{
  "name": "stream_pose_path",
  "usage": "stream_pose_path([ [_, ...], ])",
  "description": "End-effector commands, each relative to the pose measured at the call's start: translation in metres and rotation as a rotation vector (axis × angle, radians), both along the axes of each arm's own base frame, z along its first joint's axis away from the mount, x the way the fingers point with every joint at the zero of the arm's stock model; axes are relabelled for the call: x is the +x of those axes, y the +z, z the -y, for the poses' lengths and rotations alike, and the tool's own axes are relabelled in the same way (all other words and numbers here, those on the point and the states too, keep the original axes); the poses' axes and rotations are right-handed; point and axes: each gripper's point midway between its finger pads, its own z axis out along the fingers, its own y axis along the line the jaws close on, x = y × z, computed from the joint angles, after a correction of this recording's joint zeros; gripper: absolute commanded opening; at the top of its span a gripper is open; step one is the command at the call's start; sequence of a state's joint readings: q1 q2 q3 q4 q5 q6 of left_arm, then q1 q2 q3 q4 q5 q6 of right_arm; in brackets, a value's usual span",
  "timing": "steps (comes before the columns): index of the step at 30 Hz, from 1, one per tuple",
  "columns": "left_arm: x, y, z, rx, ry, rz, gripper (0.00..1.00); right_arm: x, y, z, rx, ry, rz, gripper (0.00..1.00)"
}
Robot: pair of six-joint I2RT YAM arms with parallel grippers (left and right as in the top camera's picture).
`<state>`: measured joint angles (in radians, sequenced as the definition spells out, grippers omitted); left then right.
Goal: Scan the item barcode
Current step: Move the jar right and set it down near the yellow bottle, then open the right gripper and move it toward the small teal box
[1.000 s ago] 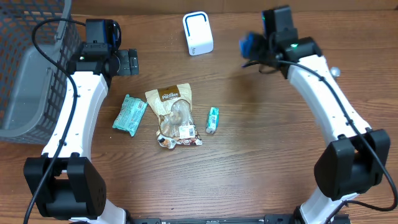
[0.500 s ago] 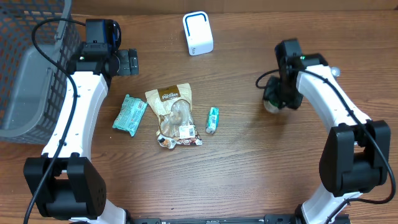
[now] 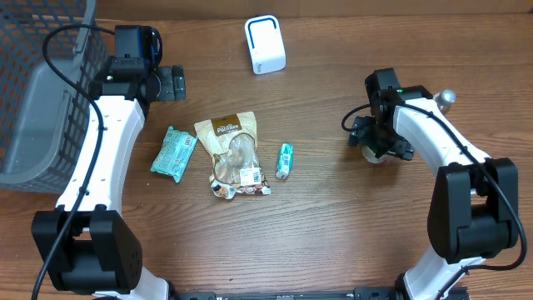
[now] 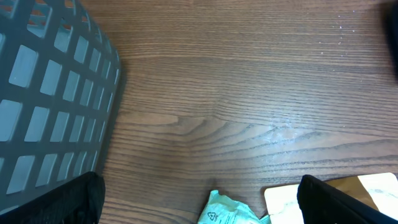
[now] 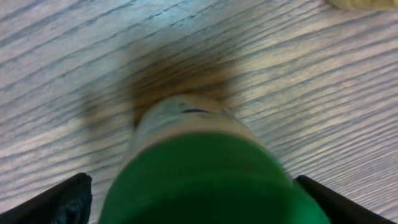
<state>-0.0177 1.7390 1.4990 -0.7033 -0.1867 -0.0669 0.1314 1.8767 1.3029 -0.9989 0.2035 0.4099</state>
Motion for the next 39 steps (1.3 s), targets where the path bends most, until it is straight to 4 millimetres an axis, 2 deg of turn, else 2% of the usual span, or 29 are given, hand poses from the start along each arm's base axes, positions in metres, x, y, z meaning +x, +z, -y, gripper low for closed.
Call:
stream_pose_path([
  [1, 0.003, 0.017, 0.001, 0.015, -0.019, 0.038, 1.00, 0.004, 0.007, 0.012, -0.066, -0.007, 0.023, 1.00],
  [5, 0.003, 0.017, 0.001, 0.015, -0.019, 0.038, 0.99, 0.027, 0.028, 0.015, -0.095, 0.047, 0.085, 1.00],
  [9, 0.003, 0.016, 0.001, 0.015, -0.019, 0.037, 1.00, 0.067, 0.079, 0.004, -0.061, 0.087, 0.220, 1.00],
  [12, 0.003, 0.017, 0.001, 0.015, -0.019, 0.038, 0.99, 0.087, 0.111, -0.016, 0.048, 0.107, 0.302, 0.98],
  [14, 0.003, 0.017, 0.001, 0.015, -0.019, 0.038, 1.00, 0.091, 0.122, -0.040, 0.182, 0.139, 0.323, 0.89],
  [15, 0.003, 0.017, 0.001, 0.015, -0.019, 0.038, 1.00, 0.090, 0.122, -0.050, 0.242, 0.153, 0.319, 0.82],
  [17, 0.003, 0.017, 0.001, 0.015, -0.019, 0.038, 1.00, 0.082, 0.119, -0.069, 0.351, 0.176, 0.282, 0.57],
  [19, 0.003, 0.017, 0.001, 0.015, -0.019, 0.038, 1.00, 0.070, 0.111, -0.077, 0.388, 0.183, 0.229, 0.30],
  [21, 0.003, 0.017, 0.001, 0.015, -0.019, 0.038, 0.99, 0.060, 0.100, -0.080, 0.383, 0.187, 0.188, 0.18],
  [25, 0.003, 0.017, 0.001, 0.015, -0.019, 0.038, 0.99, 0.038, 0.068, -0.088, 0.362, 0.204, 0.102, 0.16],
  [26, 0.003, 0.017, 0.001, 0.015, -0.019, 0.038, 1.00, 0.030, 0.054, -0.083, 0.317, 0.204, 0.076, 0.16],
  [30, 0.003, 0.017, 0.001, 0.015, -0.019, 0.038, 1.00, 0.018, 0.029, -0.058, 0.165, 0.188, 0.035, 0.17],
  [33, 0.003, 0.017, 0.001, 0.015, -0.019, 0.038, 1.00, 0.014, 0.024, -0.031, 0.024, 0.161, 0.022, 0.18],
  [39, 0.003, 0.017, 0.001, 0.015, -0.019, 0.038, 1.00, 0.018, 0.031, 0.015, -0.154, 0.104, 0.033, 0.18],
])
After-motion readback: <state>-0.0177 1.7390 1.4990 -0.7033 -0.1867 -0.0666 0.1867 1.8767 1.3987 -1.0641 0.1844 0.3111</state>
